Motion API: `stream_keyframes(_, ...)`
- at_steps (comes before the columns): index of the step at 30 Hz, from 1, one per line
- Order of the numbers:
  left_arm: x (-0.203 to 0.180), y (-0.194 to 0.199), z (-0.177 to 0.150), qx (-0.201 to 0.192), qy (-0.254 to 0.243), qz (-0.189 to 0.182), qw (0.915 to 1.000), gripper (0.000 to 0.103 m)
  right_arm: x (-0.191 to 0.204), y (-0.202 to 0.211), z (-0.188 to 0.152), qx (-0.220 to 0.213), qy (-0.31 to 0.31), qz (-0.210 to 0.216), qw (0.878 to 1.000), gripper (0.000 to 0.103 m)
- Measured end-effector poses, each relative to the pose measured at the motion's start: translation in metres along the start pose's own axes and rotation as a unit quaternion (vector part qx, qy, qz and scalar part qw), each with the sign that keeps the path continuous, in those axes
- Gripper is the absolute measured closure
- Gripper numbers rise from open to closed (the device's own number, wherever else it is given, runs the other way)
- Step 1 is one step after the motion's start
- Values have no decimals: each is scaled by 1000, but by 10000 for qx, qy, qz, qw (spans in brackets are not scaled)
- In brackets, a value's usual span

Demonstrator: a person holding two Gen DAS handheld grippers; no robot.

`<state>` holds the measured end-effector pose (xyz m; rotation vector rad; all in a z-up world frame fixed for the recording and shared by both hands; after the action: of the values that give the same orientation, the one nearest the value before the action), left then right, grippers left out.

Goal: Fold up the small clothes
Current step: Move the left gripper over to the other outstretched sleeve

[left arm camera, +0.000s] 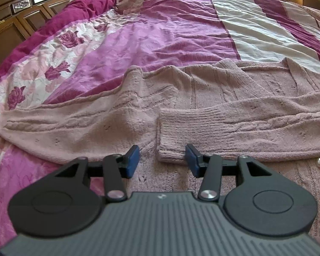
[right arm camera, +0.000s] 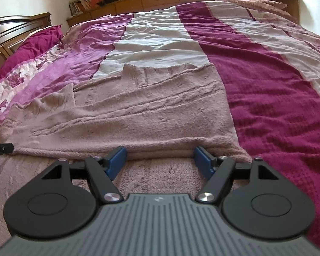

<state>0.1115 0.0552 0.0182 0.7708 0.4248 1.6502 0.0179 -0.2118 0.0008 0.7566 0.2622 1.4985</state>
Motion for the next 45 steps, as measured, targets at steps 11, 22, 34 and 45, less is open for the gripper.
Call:
stream_keyframes(11,6,20,0,17,-1,-56,10000,35,6,16,9,-58,-266,167,9995,23)
stream_keyframes(22,50,40,-3,88,294,128,9994,35,26,50,16,-189,-297,552,9979,22)
stream_keyframes(34,127,29,-6,219,765,795,9937,35,47,48,0,218,-287,767,9964,22)
stream_keyframes(45,179,-3,-13,383,1616,945,9816,35,52,41,-11,439,-229,634,9968,22)
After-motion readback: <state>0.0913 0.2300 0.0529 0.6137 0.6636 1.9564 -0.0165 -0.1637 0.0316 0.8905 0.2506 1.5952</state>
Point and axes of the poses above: each gripper's, at about its wrist camera, not at the fingertips, and y roughly against the way its jaws point, x to its left, z to its top, the point moved 1 cm from there along -y, roughly the way its jaws point, and after that the axes turned 9 degrees about z, right-handed, at the moved point
